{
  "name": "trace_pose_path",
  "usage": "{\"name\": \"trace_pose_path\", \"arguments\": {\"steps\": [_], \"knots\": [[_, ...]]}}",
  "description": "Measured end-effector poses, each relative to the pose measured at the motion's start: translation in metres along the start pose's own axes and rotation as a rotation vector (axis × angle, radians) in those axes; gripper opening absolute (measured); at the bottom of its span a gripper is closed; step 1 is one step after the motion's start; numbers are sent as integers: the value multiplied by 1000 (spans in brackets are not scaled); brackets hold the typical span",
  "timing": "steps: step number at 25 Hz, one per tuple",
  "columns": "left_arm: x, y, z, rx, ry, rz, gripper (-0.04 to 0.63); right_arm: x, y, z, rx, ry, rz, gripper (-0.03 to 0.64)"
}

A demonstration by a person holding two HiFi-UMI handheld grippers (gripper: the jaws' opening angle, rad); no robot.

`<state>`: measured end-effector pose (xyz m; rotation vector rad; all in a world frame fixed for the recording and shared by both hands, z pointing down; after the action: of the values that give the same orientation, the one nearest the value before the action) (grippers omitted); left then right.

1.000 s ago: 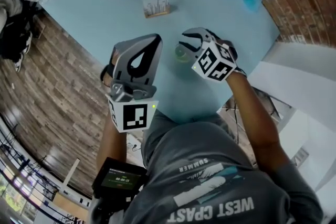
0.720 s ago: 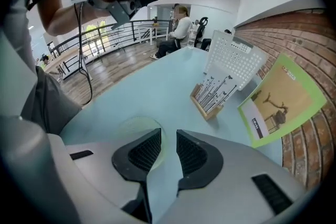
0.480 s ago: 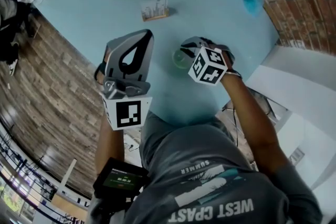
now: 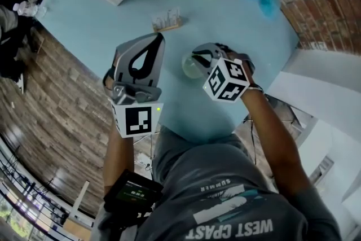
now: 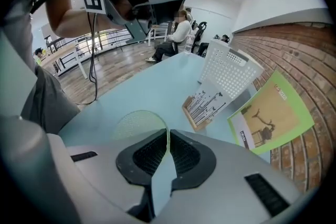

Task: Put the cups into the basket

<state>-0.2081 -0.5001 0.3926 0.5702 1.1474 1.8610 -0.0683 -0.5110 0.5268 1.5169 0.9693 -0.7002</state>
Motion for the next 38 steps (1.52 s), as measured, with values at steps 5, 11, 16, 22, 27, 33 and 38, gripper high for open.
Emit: {"name": "trace_pose_path", "arguments": {"steps": [5,11,16,22,27,33,38], "knots": [[-7,1,-9,-10,5,18,0,17,-25,14,10,69,49,32],[-19,11,-25,-5,-2,42,0,33,-59,35,28,141,90,32],[-27,15,-33,-21,10,59,0,46,-81,53,41,198,112,32],[-17,12,-46,-28,-44,40,0,63,-108,63,79,223,135,32],[-3,-7,-48,-59,-96,32,0,85,-122,63,131,239,158,32],[34,-41,-27,-98,-141,-10,0,116,-130,46,190,262,199,32],[64,-66,-19,-155,-174,-15,0,139,-138,34,226,295,229,32]]}}
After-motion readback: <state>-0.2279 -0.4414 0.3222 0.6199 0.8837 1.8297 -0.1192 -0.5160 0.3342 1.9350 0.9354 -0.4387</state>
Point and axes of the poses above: the fingertips, and each gripper's own axes: x backward along the fingers, z to its right, y out of its underside, the point moved 6 cm from there along x, backward along the fingers
